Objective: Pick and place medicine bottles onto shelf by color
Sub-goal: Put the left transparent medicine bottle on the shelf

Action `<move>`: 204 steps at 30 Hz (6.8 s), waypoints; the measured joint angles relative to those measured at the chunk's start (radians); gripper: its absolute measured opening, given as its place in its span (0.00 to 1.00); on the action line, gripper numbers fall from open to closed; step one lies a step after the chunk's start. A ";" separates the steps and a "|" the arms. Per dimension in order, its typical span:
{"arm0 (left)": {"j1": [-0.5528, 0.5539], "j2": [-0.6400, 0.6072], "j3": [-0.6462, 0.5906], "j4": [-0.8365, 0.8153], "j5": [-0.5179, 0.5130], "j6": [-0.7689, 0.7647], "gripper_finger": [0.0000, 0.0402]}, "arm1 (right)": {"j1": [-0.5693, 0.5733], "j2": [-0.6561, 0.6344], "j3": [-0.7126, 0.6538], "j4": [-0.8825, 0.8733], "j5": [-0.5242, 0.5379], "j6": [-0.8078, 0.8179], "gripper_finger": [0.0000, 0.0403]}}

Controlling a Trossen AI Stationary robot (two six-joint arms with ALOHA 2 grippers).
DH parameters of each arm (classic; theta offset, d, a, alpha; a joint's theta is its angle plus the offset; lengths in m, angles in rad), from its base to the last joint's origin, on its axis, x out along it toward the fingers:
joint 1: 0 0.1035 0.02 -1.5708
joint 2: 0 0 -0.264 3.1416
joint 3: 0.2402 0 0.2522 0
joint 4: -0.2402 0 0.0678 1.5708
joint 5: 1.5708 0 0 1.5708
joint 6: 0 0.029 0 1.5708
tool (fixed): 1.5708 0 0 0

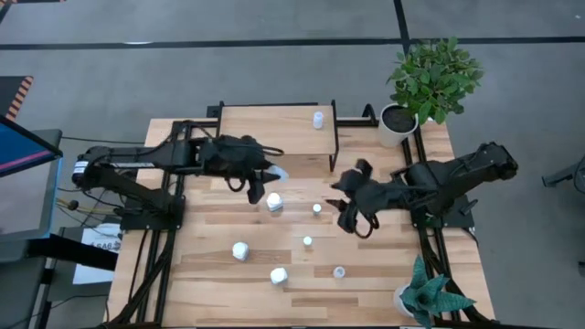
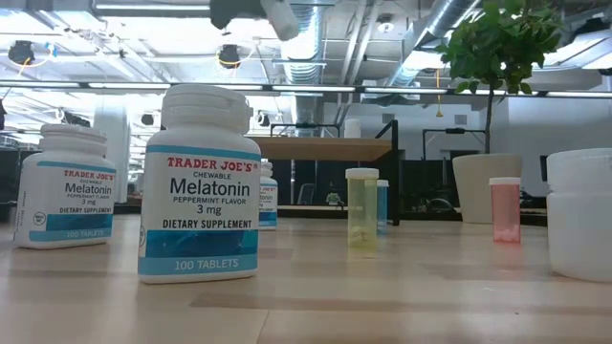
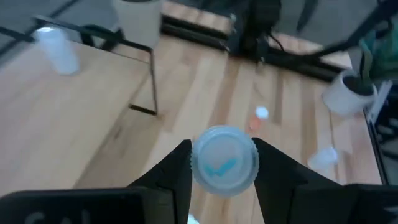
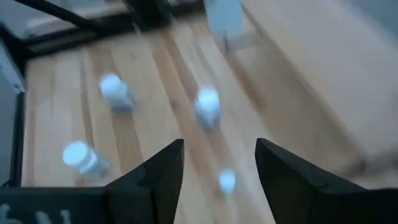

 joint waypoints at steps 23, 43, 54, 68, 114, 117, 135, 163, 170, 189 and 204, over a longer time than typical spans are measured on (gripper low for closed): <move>-0.035 0.110 0.181 -0.060 0.058 0.071 0.28 | -0.193 0.127 0.000 0.319 -0.207 -0.415 0.81; -0.035 0.110 0.181 -0.058 0.057 0.070 0.29 | -0.226 0.145 0.000 0.476 -0.281 -0.446 0.79; -0.041 0.111 0.181 -0.039 0.069 0.070 0.29 | -0.233 0.195 -0.002 0.466 -0.282 -0.441 0.74; -0.041 0.111 0.181 -0.069 0.068 0.077 0.29 | -0.233 0.172 0.000 0.477 -0.280 -0.434 0.66; -0.005 -0.006 0.335 -0.335 -0.158 0.087 0.63 | -0.228 0.168 0.000 0.270 0.247 -0.042 0.28; -0.005 -0.020 0.335 -0.377 -0.159 0.056 0.63 | -0.212 0.168 -0.002 0.231 0.496 0.053 0.28; -0.005 -0.002 0.335 -0.465 -0.188 0.067 0.63 | -0.183 0.300 -0.293 0.613 0.875 0.400 0.28; -0.005 -0.002 0.335 -0.490 -0.205 0.099 0.63 | -0.384 0.488 -0.293 1.006 0.816 0.139 0.28; -0.005 -0.002 0.335 -0.490 -0.205 0.118 0.63 | -0.398 0.488 -0.293 0.949 0.700 0.142 0.28; -0.005 -0.002 0.335 -0.490 -0.205 0.116 0.63 | -0.415 0.488 -0.303 0.956 0.639 0.139 0.50; -0.005 -0.002 0.335 -0.492 -0.205 0.117 0.63 | -0.409 0.430 -0.305 0.962 0.665 0.056 0.55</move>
